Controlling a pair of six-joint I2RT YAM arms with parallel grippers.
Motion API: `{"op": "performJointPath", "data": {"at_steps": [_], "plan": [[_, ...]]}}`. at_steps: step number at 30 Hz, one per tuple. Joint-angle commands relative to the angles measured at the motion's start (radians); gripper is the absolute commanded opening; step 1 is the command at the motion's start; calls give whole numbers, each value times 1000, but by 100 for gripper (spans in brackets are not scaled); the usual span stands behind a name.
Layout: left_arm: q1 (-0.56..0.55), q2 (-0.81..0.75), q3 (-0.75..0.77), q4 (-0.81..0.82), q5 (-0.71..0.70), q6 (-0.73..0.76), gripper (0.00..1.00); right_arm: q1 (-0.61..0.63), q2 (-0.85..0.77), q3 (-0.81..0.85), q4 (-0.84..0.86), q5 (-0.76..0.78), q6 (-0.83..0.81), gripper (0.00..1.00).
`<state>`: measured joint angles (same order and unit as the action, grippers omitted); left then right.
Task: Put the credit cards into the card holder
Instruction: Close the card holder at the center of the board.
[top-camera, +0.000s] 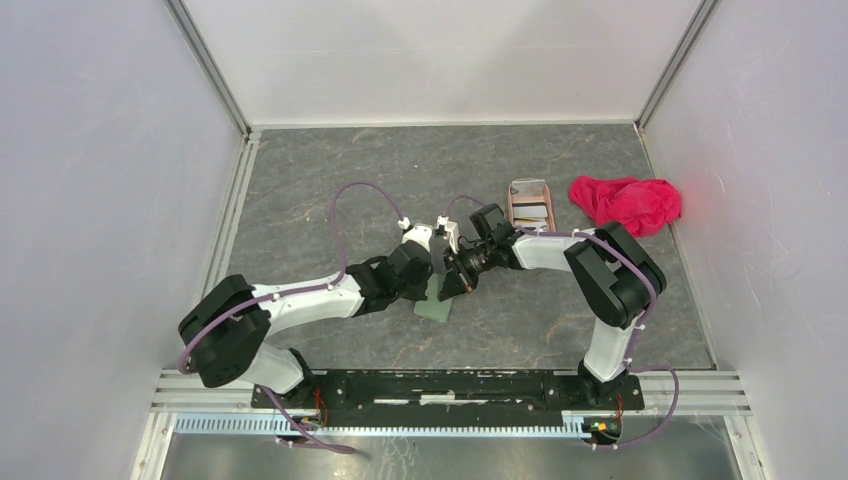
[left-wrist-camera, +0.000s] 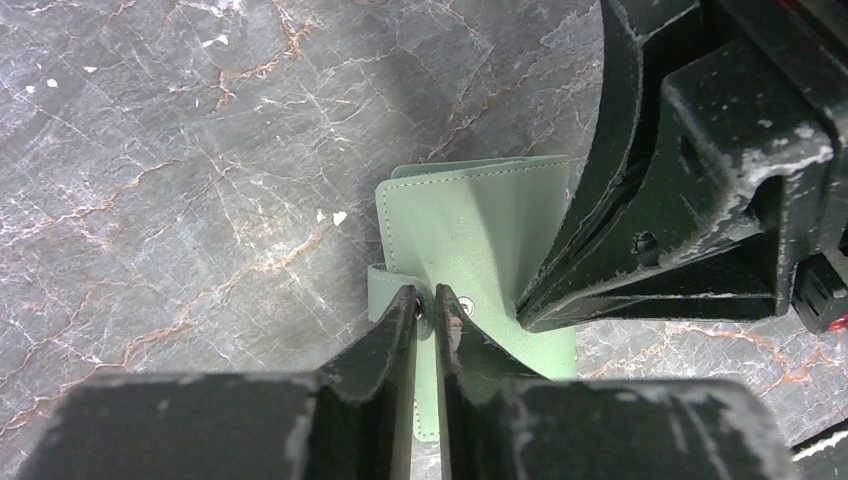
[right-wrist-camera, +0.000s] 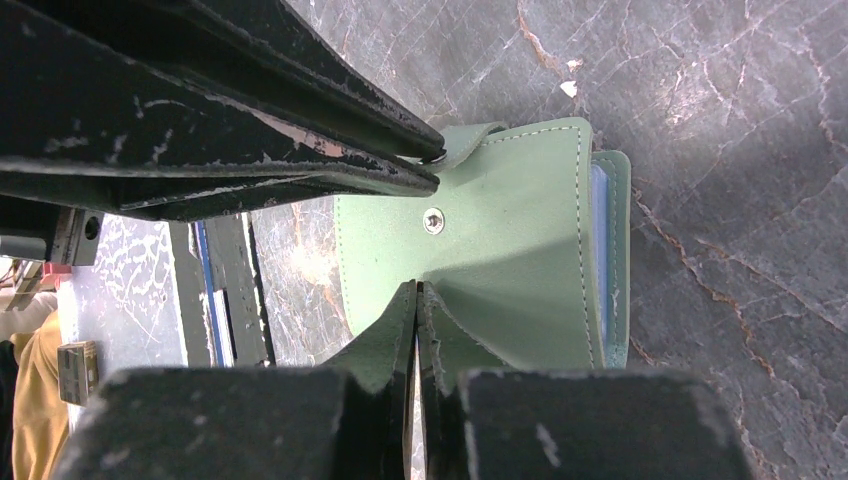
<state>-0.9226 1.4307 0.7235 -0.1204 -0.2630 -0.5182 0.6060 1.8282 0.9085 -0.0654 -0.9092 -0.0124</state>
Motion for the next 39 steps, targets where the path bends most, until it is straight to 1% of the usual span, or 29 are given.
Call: {"op": "performJointPath", "data": {"at_steps": [1, 6, 7, 16, 22, 26, 29, 39], "plan": [[-5, -3, 40, 2, -29, 29, 15, 12, 32, 13, -3, 64, -22, 6], [-5, -9, 41, -1, -24, 31, 2, 11, 32, 13, -2, 62, -22, 6], [-5, -10, 41, -1, -23, 33, 2, 12, 32, 13, -2, 62, -22, 6], [-5, -56, 26, 8, -2, 62, 2, 12, 34, 15, 0, 60, -16, 6], [-5, -75, 13, 36, 61, 92, 2, 11, 49, 15, 14, 35, 9, 6], [-5, -60, 8, 49, 100, 101, 2, 10, 49, 12, 28, 22, 11, 7], [-5, -44, 9, 53, 113, 103, 2, 10, 52, 7, 45, 11, 51, 7], [-5, 18, -2, 100, 162, 93, 2, -1, 52, 3, 58, -17, 68, 8]]}}
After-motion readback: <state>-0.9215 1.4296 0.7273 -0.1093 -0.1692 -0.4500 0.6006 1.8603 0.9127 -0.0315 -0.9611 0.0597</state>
